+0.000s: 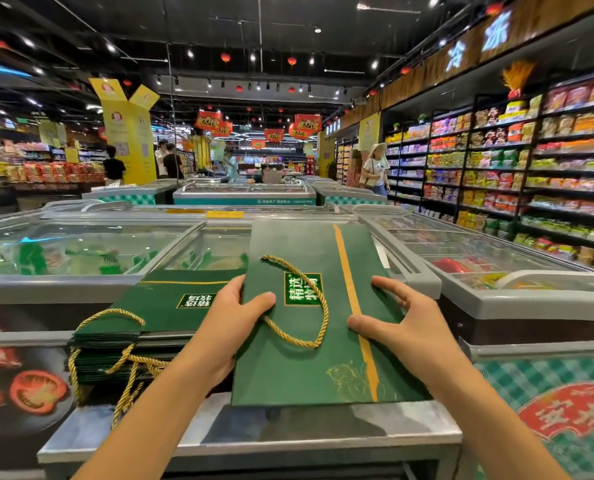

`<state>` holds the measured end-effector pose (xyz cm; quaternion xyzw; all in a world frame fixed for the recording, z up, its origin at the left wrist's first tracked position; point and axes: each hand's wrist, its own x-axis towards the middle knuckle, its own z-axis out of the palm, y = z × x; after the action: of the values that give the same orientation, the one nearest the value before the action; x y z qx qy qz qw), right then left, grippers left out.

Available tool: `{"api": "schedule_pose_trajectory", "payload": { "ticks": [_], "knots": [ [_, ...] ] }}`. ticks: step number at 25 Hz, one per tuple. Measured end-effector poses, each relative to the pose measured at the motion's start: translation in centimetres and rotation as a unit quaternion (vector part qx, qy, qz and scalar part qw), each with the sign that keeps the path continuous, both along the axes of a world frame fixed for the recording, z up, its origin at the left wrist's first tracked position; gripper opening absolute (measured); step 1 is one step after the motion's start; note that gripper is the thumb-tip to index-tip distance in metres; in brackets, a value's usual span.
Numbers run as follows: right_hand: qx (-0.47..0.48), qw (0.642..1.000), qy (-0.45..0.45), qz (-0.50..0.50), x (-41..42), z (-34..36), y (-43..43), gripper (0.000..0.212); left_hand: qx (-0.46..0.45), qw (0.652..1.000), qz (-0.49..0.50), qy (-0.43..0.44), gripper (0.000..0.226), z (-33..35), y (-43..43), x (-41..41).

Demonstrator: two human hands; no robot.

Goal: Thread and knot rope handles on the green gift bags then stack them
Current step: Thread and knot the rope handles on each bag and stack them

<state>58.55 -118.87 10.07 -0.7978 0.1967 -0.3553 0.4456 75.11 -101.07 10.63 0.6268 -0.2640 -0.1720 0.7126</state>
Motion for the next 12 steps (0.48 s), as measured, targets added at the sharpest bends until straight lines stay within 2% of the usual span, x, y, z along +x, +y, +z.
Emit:
{"api": "schedule_pose_trajectory", "payload": {
  "ticks": [2,3,6,9,12],
  "knots": [
    [0.004,1.000,-0.002,-0.018,0.8,1.6,-2.2,0.083,0.032,0.998,0.007,-0.053,0.053,1.3,-1.9,1.1],
    [0.007,1.000,0.002,-0.024,1.4,2.4,-3.4,0.083,0.049,0.995,0.006,-0.081,0.057,1.9,-2.8,1.6],
    [-0.006,0.998,0.046,-0.041,3.7,3.7,-7.0,0.082,0.128,0.977,-0.008,-0.173,0.048,3.9,-5.9,3.4],
    [-0.064,0.989,0.110,-0.072,6.1,3.7,-9.9,0.079,0.235,0.937,-0.029,-0.257,0.053,3.9,-8.7,5.7],
    [-0.131,0.972,0.176,-0.089,7.8,3.0,-11.8,0.075,0.290,0.914,-0.031,-0.283,0.056,3.2,-10.5,7.2]
  ]
}}
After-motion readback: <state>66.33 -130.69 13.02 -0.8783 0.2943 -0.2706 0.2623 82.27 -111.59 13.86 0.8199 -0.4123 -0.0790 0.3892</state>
